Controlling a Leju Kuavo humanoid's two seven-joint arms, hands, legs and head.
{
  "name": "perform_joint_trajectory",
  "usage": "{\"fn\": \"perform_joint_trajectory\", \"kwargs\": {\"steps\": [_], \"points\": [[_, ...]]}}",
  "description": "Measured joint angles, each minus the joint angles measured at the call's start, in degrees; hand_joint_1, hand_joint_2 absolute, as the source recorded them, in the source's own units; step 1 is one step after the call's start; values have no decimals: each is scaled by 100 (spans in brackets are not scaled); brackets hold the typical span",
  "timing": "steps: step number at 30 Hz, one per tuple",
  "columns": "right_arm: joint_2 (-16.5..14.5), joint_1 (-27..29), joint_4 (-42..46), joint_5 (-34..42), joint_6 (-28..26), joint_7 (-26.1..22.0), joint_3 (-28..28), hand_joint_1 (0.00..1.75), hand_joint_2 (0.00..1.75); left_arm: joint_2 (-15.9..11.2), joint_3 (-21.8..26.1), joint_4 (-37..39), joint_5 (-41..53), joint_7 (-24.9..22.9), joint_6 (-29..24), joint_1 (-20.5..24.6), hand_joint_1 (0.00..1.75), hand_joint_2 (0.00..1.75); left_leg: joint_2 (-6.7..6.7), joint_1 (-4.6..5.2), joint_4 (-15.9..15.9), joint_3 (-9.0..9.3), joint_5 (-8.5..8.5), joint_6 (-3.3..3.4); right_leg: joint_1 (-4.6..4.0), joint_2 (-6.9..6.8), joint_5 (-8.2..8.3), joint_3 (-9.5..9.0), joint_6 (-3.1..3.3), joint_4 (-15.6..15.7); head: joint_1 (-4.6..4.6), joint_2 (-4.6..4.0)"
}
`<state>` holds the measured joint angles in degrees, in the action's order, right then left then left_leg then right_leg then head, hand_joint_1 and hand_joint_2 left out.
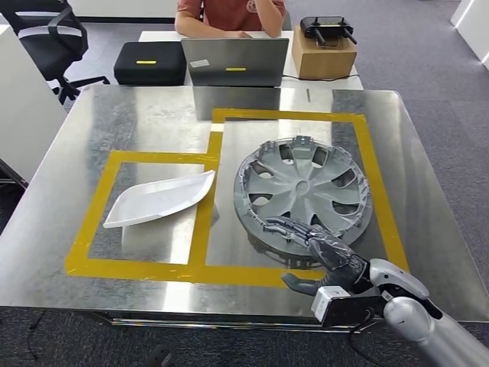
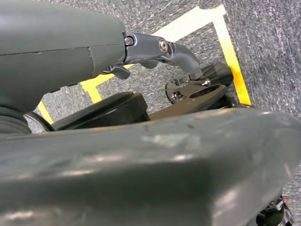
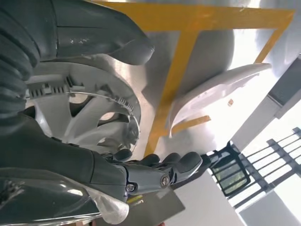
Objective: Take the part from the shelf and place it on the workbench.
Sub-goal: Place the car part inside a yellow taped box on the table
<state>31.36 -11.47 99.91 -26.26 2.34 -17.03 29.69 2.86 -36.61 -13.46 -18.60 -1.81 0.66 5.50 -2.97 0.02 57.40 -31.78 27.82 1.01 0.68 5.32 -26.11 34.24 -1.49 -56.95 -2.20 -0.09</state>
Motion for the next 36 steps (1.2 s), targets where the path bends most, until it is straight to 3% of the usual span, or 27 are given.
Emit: {"fn": "perform_joint_trajectory", "kwargs": {"steps": [2,6,12,23,27,28,30,31,33,34,35,36], "points": [[46,-21,-9,-418,-322,79,36,0,175,-4,2,0,-6,1,-4,5,0,0,0,0,0,0,0,0,0,0,0,-1,0,0,-2,0],[0,63,-7,-1989,-1486,521,76,0,175,8,11,0,-51,4,-54,4,0,0,0,-1,0,0,0,0,0,0,0,0,0,0,0,0],[-83,205,8,-2926,-2142,889,168,0,175,43,24,0,-88,36,-137,1,0,0,0,-2,0,0,2,0,-1,0,-2,1,0,0,-1,0],[-97,283,8,-3216,-2320,1080,261,0,175,38,45,0,-102,80,-144,-23,0,0,-2,27,36,-10,12,20,27,1,6,-1,-23,3,2,0],[-97,295,9,-3213,-2339,1114,279,0,175,40,45,0,-97,86,-145,-20,0,0,14,31,52,-12,-25,83,38,34,48,-2,-96,21,1,0],[-95,302,10,-3210,-2342,1123,278,0,175,43,45,0,-93,89,-146,-15,0,0,40,18,17,-7,-65,110,35,-12,34,19,-117,14,1,0],[-93,302,11,-3206,-2347,1140,276,0,175,51,45,0,-83,97,-146,-13,0,0,112,-13,-70,-12,-139,164,18,-229,-216,148,-144,-238,-21,0],[-93,302,11,-3205,-2350,1149,277,0,175,52,46,0,-80,99,-146,-19,0,0,153,-20,-90,-25,-161,180,23,-362,-440,270,-155,-545,-32,0],[-95,308,10,-3203,-2351,1163,279,0,175,54,46,1,-78,101,-147,-42,0,0,226,-23,-89,-69,-185,183,48,-468,-837,521,-201,-1292,-44,0],[-96,319,10,-3202,-2351,1168,279,0,175,54,46,2,-77,101,-148,-50,0,0,261,-27,-84,-93,-197,173,67,-482,-906,570,-230,-1512,-43,0],[-96,328,10,-3202,-2351,1171,279,0,175,57,46,2,-76,101,-148,-53,0,0,289,-35,-75,-118,-210,158,88,-491,-864,509,-258,-1512,-44,0],[-96,333,10,-3201,-2350,1175,278,0,175,63,46,2,-74,101,-149,-51,0,0,309,-49,-62,-142,-221,138,111,-504,-733,327,-285,-1275,-43,0]]}}
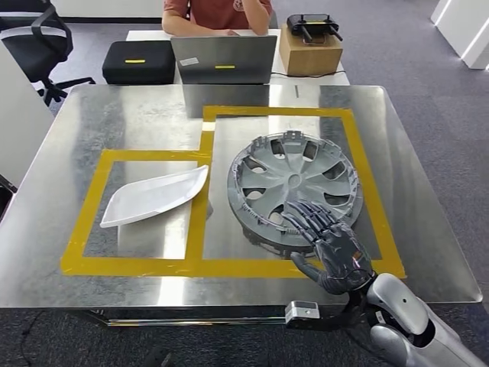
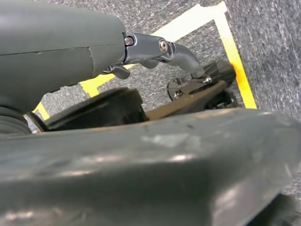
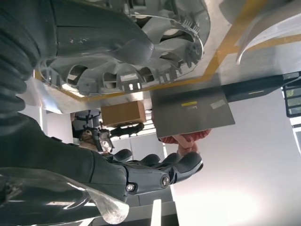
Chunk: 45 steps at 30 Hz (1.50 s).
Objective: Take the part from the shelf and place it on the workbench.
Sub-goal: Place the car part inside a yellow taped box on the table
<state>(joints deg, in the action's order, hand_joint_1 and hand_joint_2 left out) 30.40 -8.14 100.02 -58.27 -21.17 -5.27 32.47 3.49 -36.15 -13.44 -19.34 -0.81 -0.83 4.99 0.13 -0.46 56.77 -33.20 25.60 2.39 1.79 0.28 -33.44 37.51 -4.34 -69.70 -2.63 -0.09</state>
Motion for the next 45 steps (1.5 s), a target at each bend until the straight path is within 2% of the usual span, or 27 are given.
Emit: {"fn": "perform_joint_trajectory", "kwargs": {"steps": [2,3,4,5,6,7,9,10,11,12,15,16,19,20,21,39,41,42,43,45], "points": [[-1,-2,-1,0,1,6,-2,0,175,11,0,0,3,1,0,12,0,0,21,-21,35,-46,-5,-68,36,-41,258,-566,-51,835,-5,0],[-1,-1,0,0,0,7,-3,0,175,14,0,0,4,1,-1,18,0,0,23,-21,52,-63,-8,-111,35,-45,327,-765,-41,1139,-7,0],[-2,-1,0,-1,-1,8,-3,0,175,16,0,0,6,2,-4,22,0,0,22,-15,71,-78,-15,-158,29,-41,331,-872,-17,1312,-10,0],[-3,4,1,-1,-2,10,-3,0,175,16,0,0,7,3,-10,24,0,0,20,-5,86,-92,-18,-189,19,-26,315,-888,22,1348,-10,0],[-3,12,2,-2,-3,12,-3,0,175,16,-1,0,7,5,-16,25,0,0,18,-4,94,-99,-20,-173,20,-15,327,-858,61,1343,-6,0],[-4,19,3,-3,-2,14,-2,0,175,14,-1,0,8,9,-26,25,0,0,17,-3,98,-107,-26,-123,21,-14,323,-851,79,1357,-3,0],[-4,31,5,-5,1,19,-1,0,175,9,-2,0,10,16,-39,24,0,0,15,-4,83,-114,-52,49,7,-11,342,-841,112,1356,8,0],[-4,34,5,-5,2,21,-1,0,175,9,-2,0,11,20,-44,25,0,0,15,-5,77,-115,-83,115,-4,-12,354,-836,132,1355,11,0],[-4,35,5,-6,3,24,-1,0,175,9,-2,0,11,25,-47,25,0,0,15,-6,70,-117,-110,148,-16,-12,364,-828,152,1353,13,0],[-4,35,6,-7,3,24,-1,0,175,9,-2,0,14,32,-56,26,0,0,15,-10,62,-120,-138,152,-26,-13,374,-819,171,1351,12,0],[-4,53,7,-11,3,34,-1,0,175,10,-2,0,42,63,-106,28,0,0,15,-28,32,-130,-186,74,-50,-14,390,-791,203,1344,11,0],[-4,64,7,-13,2,38,-1,0,175,11,-2,0,54,73,-121,29,0,0,15,-36,20,-132,-194,19,-55,-15,392,-782,207,1342,11,0],[-4,108,11,-14,-5,42,-3,0,175,14,-2,0,75,84,-148,32,0,0,15,-64,-20,-136,-202,-253,-65,-15,394,-757,215,1334,9,0],[-4,123,13,-15,-7,43,-4,0,175,16,-2,0,78,85,-153,32,0,0,15,-70,-26,-139,-200,-312,-65,-15,394,-751,216,1332,9,0],[-4,137,13,-16,-9,45,-5,0,175,18,-2,0,81,85,-161,32,0,0,15,-71,-28,-142,-198,-339,-65,-15,393,-748,217,1330,8,0],[-9,325,51,-101,-27,95,-51,0,175,18,-2,0,96,85,-212,35,0,0,14,-50,44,-199,-172,-333,-27,-20,412,-739,197,1347,7,0],[-14,329,55,-102,-29,96,-52,0,175,9,-2,0,96,85,-214,36,0,0,12,-39,76,-207,-159,-317,-1,-27,430,-744,165,1371,6,0],[-17,334,67,-103,-32,99,-58,0,175,6,-2,0,97,85,-216,37,0,0,11,-27,53,-198,-176,-276,2,-28,455,-755,137,1405,14,0],[-21,348,86,-105,-38,104,-73,0,175,8,-2,0,98,85,-217,45,0,0,23,-40,-77,-155,-258,-215,6,-30,304,-660,99,1201,10,0],[-28,397,120,-108,-48,114,-101,0,175,26,-2,0,101,84,-217,59,0,0,50,-83,-337,-105,-438,-124,21,-28,-115,-346,15,498,6,0]]}}
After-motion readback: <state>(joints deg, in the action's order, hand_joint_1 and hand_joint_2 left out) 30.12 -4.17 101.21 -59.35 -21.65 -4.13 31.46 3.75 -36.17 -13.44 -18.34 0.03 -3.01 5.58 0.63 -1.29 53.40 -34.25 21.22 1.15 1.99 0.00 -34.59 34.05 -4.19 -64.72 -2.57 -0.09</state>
